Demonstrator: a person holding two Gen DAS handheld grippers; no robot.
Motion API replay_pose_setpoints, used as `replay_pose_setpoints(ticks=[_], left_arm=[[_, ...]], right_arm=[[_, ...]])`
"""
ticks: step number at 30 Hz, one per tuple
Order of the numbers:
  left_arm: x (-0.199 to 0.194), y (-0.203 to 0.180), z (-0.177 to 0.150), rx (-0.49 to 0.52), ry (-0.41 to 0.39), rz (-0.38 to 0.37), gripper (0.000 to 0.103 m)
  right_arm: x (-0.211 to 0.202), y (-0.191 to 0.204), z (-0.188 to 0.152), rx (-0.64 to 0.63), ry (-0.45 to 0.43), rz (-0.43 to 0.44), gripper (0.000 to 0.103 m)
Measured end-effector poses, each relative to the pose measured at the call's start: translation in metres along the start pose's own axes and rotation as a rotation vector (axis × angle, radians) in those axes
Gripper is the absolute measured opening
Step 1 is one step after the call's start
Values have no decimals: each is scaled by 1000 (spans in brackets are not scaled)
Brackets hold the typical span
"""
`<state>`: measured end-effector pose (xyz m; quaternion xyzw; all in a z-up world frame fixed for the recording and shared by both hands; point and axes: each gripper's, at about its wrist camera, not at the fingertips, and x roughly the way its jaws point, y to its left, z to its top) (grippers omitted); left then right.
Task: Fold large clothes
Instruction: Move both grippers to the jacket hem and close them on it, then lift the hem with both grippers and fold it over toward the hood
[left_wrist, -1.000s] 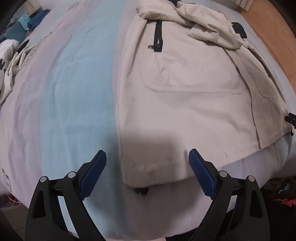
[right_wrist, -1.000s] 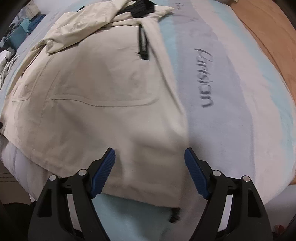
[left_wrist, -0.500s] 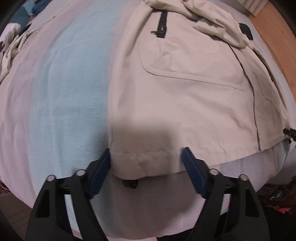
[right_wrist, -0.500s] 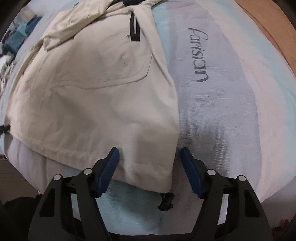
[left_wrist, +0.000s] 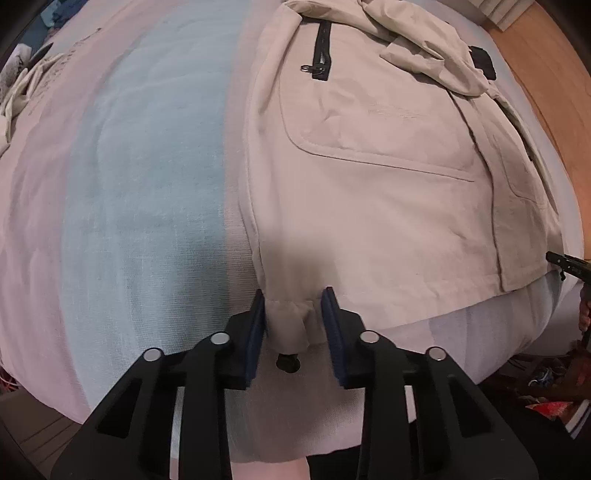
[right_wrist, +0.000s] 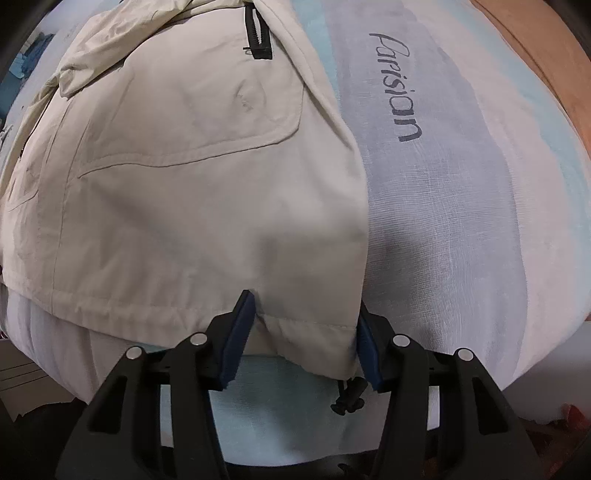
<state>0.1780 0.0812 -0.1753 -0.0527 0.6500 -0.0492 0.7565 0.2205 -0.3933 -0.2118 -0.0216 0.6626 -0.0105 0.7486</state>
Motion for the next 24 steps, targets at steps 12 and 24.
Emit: replay_pose_setpoints(ticks=[12, 24], left_arm=[[-25, -15, 3, 57, 9, -4, 12], [-65, -36, 23, 90, 4, -10, 12]], right_arm=[[-33, 14, 20, 80, 36, 89, 11], [-83, -20, 27, 72, -22, 109, 11]])
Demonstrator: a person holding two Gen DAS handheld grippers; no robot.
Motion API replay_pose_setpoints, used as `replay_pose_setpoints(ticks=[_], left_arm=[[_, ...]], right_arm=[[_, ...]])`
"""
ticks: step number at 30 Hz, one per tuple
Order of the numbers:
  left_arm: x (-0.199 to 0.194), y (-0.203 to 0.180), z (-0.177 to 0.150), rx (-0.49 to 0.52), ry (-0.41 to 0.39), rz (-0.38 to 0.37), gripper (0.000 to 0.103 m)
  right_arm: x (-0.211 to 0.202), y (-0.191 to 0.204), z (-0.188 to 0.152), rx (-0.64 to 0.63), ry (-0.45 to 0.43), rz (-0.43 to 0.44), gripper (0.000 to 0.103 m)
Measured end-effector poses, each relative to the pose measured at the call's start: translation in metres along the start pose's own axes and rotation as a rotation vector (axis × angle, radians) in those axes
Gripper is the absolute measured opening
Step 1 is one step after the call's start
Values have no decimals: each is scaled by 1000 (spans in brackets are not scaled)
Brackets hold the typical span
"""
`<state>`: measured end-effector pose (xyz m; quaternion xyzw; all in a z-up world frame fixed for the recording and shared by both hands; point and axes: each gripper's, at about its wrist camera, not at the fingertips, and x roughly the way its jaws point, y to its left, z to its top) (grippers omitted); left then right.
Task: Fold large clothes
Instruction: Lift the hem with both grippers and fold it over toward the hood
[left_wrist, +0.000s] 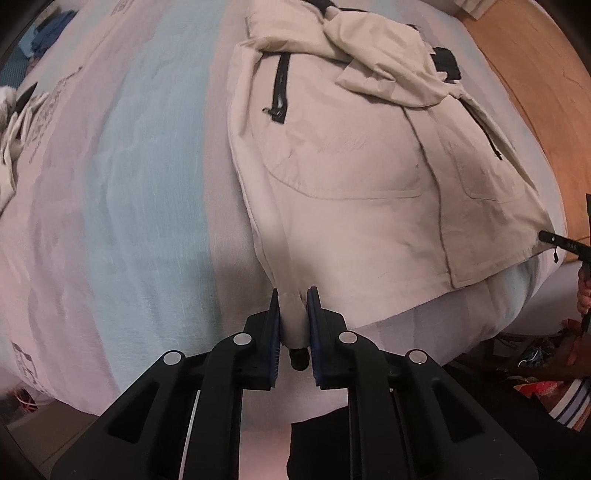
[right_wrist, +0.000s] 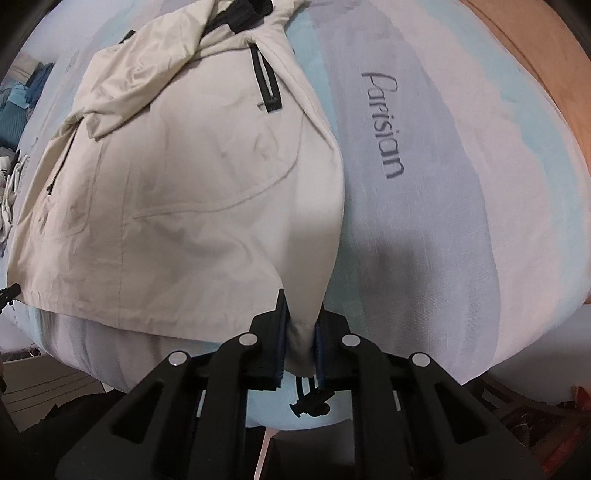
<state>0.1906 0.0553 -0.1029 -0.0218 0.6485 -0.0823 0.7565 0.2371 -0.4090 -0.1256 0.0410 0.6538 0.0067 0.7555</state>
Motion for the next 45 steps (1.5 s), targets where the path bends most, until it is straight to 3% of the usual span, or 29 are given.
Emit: replay_pose_setpoints(ticks=[11, 18, 22, 26, 31, 37, 45], left_arm=[[-46, -14, 45, -14, 33, 4, 12], [-81, -30, 93, 45, 16, 47, 12], [-92, -21, 125, 19, -6, 50, 12], [-94, -12, 152, -11, -21, 59, 12], [-91, -7, 186, 27, -54, 105, 12], [-77, 3, 232, 40, -79, 110, 11], [-50, 28, 322, 26, -113, 136, 11]], right_arm=[[-27, -20, 34, 52, -27, 127, 10], [-66, -24, 78, 32, -80, 186, 10], [-79, -28, 108, 32, -107, 200, 10], [-81, -27, 141, 26, -127, 211, 10], [-80, -21, 189, -7, -153, 213, 9], [-72, -9, 244, -24, -169, 229, 9], [-50, 1, 331, -21, -170, 228, 9]])
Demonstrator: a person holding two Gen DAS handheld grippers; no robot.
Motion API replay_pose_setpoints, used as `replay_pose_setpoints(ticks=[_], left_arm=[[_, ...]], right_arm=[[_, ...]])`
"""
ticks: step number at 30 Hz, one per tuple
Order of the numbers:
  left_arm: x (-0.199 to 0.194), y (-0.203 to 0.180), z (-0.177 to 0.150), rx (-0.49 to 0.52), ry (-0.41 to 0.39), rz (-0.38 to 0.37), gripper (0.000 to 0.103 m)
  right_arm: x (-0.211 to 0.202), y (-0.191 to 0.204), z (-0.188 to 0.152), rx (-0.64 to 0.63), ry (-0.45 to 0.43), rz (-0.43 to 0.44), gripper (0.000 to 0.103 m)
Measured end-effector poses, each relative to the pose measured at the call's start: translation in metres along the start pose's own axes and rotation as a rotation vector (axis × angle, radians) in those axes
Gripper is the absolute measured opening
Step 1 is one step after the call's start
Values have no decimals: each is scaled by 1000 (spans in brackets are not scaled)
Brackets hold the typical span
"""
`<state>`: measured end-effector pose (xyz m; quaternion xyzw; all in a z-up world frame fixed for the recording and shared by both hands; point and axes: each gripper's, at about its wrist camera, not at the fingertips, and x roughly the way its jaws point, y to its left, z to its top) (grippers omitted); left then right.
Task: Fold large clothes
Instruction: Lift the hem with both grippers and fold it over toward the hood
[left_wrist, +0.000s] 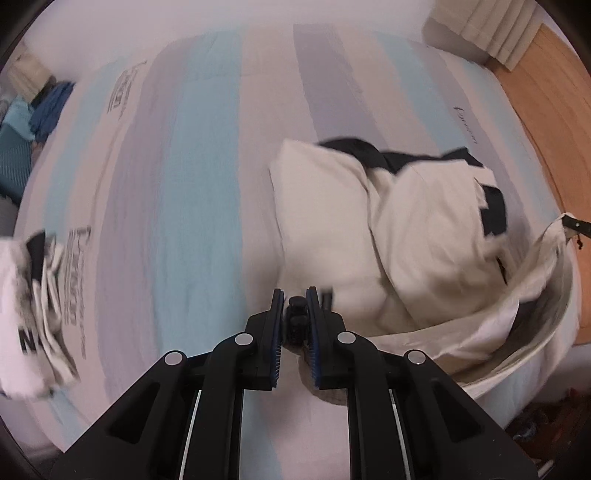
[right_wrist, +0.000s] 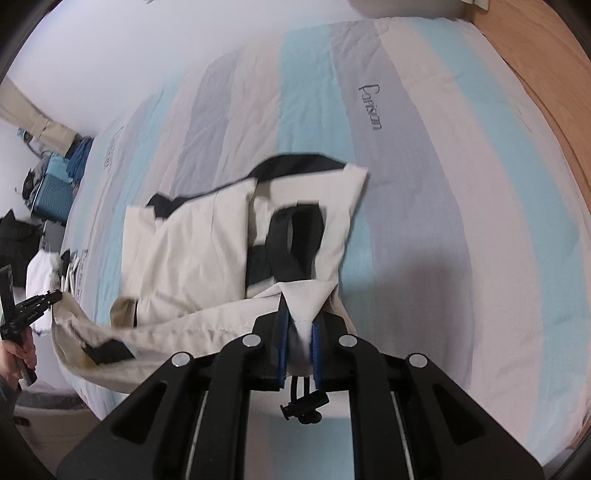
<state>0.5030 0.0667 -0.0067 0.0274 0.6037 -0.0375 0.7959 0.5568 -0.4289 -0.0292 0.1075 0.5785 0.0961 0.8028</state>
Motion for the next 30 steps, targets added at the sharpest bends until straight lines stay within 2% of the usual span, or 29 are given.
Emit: replay_pose_setpoints(ticks=[6, 12, 17, 22, 30], left_arm=[[48, 7, 54, 17, 17, 21, 11], [75, 8, 98, 32, 19, 29, 11], [92, 7, 141, 38, 3, 39, 11], [114, 6, 175, 52, 8, 69, 11], [155, 27, 193, -32, 48, 82, 11]], right_arm=[[31, -2, 55, 13, -13, -9, 9], [67, -3, 102, 46, -5, -14, 9], [84, -13, 127, 94, -10, -24, 9], [104, -21, 151, 84, 3, -56, 9], [153, -18, 167, 26, 63, -131, 9]])
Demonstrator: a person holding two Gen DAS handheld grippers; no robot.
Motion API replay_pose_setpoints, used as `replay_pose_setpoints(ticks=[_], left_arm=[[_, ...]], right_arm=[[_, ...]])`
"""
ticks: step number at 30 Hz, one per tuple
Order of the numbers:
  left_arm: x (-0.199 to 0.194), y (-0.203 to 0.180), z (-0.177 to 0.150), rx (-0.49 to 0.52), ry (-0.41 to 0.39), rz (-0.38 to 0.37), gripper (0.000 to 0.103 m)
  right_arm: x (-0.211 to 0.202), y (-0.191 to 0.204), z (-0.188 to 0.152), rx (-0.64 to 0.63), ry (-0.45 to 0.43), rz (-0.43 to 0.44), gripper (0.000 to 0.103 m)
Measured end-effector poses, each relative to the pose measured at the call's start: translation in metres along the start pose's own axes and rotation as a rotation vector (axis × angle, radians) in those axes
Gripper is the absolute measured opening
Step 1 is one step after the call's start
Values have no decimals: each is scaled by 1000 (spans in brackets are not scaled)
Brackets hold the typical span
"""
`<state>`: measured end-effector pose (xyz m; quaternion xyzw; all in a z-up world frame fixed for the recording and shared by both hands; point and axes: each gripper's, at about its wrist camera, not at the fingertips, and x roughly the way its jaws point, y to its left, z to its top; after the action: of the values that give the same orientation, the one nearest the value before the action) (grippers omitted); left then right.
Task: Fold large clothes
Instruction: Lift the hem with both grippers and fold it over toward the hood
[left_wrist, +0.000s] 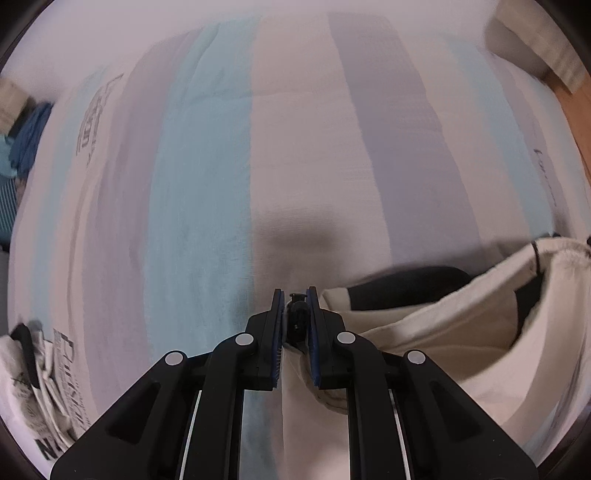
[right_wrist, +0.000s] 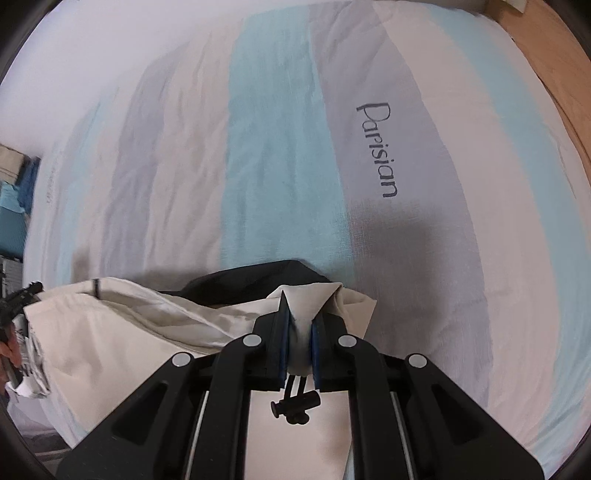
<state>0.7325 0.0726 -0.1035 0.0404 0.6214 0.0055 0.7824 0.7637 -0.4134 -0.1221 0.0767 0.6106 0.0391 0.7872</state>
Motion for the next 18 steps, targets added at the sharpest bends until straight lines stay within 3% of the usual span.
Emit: replay_pose_setpoints(ticks=[5, 13, 18], left_arm=[[24, 10, 4, -37, 24, 4, 11], [68, 17, 10, -87, 17, 73, 7], [63, 0, 4, -20, -44, 119, 10]], right_arm=[[27, 4, -3, -29, 11, -40, 8], [71, 12, -12, -67, 31, -103, 8], [82, 23, -12, -112, 32, -146, 10]])
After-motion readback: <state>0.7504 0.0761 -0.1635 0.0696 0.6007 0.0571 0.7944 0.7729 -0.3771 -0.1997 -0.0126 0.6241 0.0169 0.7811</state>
